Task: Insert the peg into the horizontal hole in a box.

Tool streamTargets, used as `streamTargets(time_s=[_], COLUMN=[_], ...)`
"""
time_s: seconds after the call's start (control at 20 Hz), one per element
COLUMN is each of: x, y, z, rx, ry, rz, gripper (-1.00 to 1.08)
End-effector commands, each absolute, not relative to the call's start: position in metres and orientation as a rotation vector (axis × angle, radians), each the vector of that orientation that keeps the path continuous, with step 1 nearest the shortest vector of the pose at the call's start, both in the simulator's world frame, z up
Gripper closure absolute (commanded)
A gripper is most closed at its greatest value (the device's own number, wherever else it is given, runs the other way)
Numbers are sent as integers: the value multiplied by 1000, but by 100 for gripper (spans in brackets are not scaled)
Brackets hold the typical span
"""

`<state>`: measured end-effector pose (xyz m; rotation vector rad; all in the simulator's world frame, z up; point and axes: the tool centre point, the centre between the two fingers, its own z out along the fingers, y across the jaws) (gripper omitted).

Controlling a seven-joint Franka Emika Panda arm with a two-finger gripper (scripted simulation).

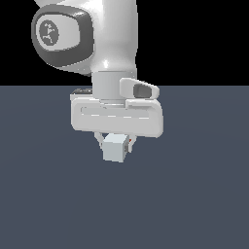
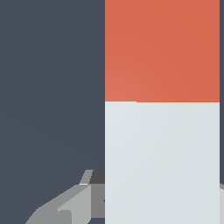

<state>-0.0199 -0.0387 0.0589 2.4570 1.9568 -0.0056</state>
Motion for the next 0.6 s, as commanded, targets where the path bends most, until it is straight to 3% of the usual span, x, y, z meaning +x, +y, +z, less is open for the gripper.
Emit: streamTargets(time_s=[0.0,0.55], x=[-1,46], y=[-21,37], z=[68,89], rx=[2395,2206], ry=[2029,2235], rz=[-2,0], gripper=[108,108])
